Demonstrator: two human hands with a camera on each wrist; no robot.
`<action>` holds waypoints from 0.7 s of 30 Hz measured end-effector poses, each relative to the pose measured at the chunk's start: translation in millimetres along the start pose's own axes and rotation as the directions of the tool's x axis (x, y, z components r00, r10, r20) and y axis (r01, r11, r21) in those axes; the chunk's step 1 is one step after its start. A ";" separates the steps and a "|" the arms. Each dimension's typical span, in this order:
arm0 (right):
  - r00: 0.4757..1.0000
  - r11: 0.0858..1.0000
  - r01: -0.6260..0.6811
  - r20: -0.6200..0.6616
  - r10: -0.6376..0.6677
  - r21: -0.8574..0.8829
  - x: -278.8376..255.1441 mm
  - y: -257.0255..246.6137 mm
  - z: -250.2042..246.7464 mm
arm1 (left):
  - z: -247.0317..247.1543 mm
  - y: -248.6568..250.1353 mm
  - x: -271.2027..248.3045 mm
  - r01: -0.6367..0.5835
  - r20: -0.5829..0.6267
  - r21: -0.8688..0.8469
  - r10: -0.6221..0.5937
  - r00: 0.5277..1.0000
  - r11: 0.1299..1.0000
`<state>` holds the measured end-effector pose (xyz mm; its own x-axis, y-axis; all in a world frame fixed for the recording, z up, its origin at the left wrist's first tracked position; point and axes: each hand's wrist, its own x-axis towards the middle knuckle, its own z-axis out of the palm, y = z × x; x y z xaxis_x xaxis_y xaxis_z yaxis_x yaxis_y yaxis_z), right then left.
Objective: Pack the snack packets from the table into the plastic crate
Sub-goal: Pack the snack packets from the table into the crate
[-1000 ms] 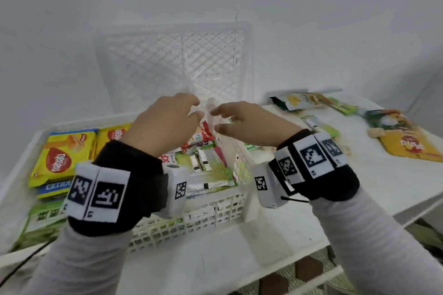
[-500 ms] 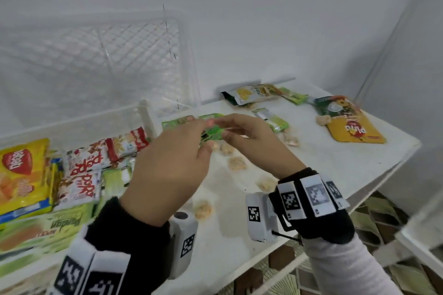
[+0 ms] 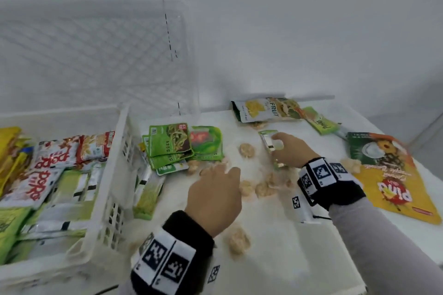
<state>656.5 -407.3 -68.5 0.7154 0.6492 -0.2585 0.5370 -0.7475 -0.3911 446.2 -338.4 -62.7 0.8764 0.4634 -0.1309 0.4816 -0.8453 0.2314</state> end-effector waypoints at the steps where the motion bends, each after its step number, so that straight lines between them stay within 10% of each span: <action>1: 0.999 0.999 -0.004 0.048 0.006 -0.049 11.3 2.2 -0.8 | 5.3 -4.6 12.1 0.038 0.004 0.006 -0.038 0.999 0.999; 9: 0.991 0.922 0.038 0.135 0.016 -0.386 56.7 2.3 4.4 | -3.8 -90.9 93.1 0.518 0.041 0.059 -0.521 0.853 0.853; 13: 0.994 0.976 0.024 0.113 0.001 -0.215 68.1 8.9 -6.9 | 1.3 -114.3 104.8 0.473 0.165 0.117 -0.487 0.858 0.873; 17: 0.978 0.994 -0.058 -0.193 0.075 0.093 80.5 31.2 -34.2 | 0.4 -115.0 113.5 0.428 0.216 0.240 -0.478 0.851 0.871; 21: 0.920 0.979 -0.198 -0.337 0.200 0.040 103.5 67.4 -62.0 | 4.5 -111.3 120.8 0.380 0.197 0.357 -0.466 0.863 0.854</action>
<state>794.5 -399.2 -66.9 0.9161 0.4005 -0.0180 0.3664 -0.8548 -0.3675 498.5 -189.6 -108.6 0.5309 0.7412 -0.4108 0.7425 -0.6405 -0.1961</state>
